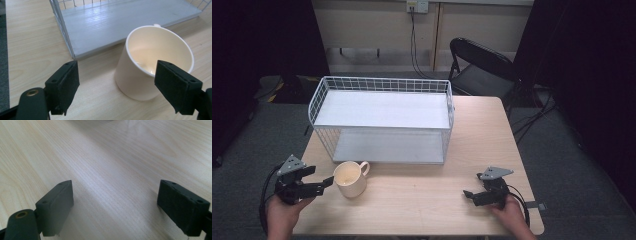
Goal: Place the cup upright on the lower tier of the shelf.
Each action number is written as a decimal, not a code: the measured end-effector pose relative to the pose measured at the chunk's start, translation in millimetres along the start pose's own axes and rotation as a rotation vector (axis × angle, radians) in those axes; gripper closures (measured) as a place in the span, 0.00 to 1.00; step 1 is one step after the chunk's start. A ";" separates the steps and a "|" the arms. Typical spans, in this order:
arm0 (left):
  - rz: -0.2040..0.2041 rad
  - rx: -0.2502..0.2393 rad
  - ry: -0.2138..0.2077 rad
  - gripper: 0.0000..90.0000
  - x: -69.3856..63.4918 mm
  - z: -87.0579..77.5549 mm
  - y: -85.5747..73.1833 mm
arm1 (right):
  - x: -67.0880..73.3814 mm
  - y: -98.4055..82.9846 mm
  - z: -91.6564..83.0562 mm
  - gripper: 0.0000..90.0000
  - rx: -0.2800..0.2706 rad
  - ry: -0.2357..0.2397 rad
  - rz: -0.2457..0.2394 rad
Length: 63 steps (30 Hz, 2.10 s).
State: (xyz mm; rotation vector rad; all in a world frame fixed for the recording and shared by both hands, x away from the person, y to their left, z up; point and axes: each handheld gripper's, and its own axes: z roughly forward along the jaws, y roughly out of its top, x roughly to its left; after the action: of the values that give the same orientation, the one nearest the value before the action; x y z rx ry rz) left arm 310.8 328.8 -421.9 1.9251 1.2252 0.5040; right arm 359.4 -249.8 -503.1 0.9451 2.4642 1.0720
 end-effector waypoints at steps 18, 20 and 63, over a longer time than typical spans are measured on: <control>0.013 -0.015 -0.009 0.21 -13.6 14.9 13.4 | 0.0 0.0 0.0 0.14 0.000 0.000 0.000; 0.014 -0.011 -0.010 0.21 -14.4 16.4 13.9 | 0.0 0.0 0.0 0.14 0.000 0.000 0.000; -0.007 -0.049 0.026 0.55 -20.5 34.0 10.2 | 0.0 0.0 0.0 0.14 0.000 0.000 0.000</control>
State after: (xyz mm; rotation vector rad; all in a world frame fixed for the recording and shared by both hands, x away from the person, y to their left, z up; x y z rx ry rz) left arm 330.4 294.6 -433.2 1.8775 1.2246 0.5527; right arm 359.4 -249.8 -503.2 0.9447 2.4640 1.0723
